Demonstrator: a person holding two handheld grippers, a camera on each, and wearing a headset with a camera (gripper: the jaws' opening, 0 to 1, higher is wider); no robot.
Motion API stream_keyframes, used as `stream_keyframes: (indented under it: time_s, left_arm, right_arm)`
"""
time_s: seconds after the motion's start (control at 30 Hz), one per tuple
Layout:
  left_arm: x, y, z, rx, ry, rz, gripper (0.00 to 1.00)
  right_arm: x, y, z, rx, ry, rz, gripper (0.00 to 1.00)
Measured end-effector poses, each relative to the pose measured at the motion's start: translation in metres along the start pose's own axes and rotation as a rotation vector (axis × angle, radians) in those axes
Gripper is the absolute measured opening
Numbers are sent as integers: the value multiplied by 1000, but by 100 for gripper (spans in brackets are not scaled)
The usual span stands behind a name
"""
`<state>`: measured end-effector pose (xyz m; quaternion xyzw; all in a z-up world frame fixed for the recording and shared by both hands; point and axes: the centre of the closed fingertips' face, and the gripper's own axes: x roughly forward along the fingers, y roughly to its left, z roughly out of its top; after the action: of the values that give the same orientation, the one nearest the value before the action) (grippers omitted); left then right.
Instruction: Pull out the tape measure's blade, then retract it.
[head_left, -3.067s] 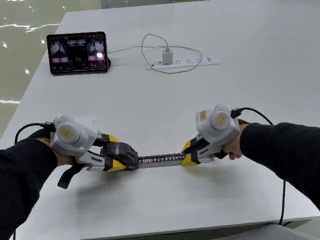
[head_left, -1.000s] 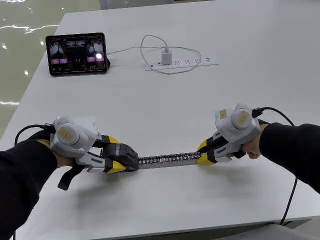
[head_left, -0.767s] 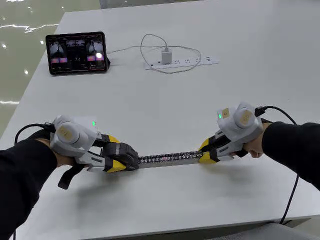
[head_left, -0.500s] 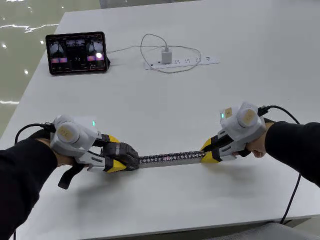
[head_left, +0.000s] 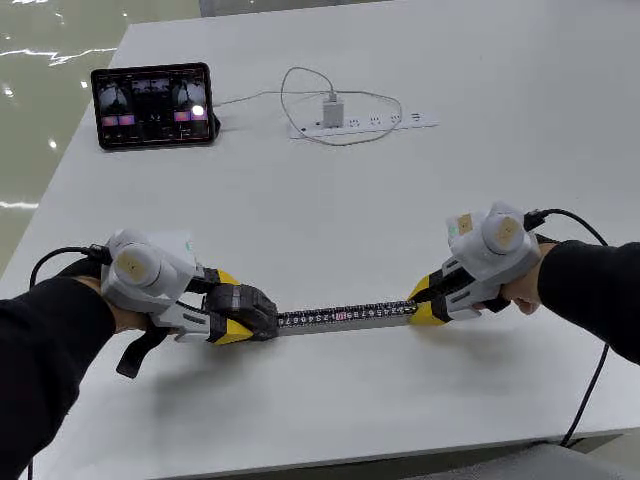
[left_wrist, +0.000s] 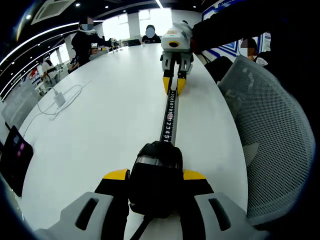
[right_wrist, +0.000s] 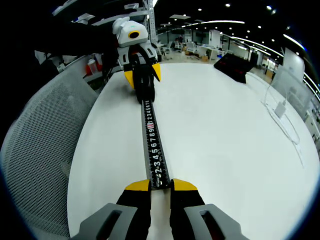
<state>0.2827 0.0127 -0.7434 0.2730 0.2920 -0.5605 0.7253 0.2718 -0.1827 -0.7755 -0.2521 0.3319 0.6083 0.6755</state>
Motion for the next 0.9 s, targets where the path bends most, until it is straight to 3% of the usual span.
stream_keyframes:
  time_s: [0.9]
  left_arm:
    - [1, 1, 0, 0, 0, -1, 32]
  right_arm:
    - [-11, -3, -12, 19, 12, -9, 10]
